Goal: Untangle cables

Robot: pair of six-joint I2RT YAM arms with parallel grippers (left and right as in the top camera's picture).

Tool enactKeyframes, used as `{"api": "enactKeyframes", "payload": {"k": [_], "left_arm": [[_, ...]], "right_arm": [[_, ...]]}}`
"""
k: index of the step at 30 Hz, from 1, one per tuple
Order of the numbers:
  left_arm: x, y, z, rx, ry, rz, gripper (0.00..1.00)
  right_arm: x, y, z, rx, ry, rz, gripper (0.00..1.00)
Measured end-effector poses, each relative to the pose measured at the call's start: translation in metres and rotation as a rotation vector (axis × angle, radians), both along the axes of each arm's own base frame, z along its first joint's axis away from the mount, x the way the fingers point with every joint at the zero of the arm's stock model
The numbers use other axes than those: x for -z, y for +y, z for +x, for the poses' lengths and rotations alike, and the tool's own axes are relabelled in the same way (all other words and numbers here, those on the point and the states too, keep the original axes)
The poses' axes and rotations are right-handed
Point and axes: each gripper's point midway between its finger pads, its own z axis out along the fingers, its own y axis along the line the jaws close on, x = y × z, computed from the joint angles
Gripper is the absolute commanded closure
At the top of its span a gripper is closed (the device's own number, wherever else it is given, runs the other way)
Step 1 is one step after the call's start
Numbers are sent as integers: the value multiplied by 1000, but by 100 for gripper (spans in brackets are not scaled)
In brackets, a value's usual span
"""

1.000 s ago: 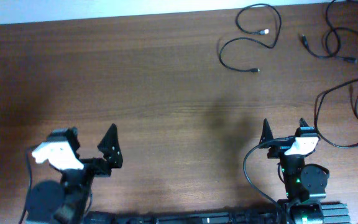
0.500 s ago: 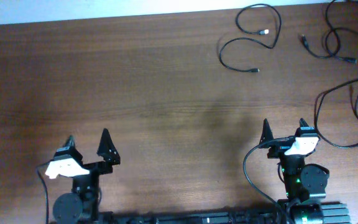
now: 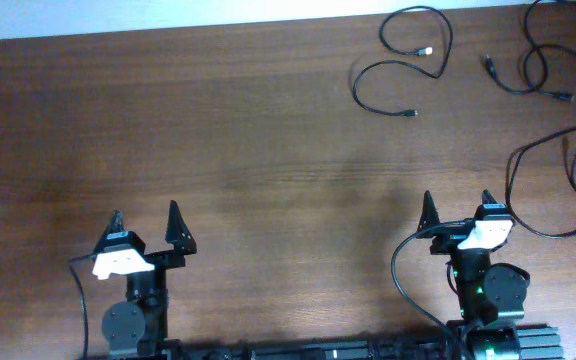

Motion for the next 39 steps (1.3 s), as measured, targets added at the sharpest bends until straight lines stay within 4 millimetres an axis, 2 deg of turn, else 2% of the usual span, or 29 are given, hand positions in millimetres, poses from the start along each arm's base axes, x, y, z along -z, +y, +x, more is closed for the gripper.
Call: {"api": "enactKeyframes", "payload": {"k": [3,5,6,13,39], "left_arm": [[16,-9,2,49,48,104,1],[37,-16,2,91,126,185,1],[39,-17,2,99,134,206,1],[39,-19,2,110,131,257,1],[39,-19,2,113,130,258,1]], "right_arm": [[0,0,0,0,0,-1,2],[0,0,0,0,0,0,1],[0,0,0,0,0,0,2],[0,0,0,0,0,-1,2],[0,0,0,0,0,0,2]]}}
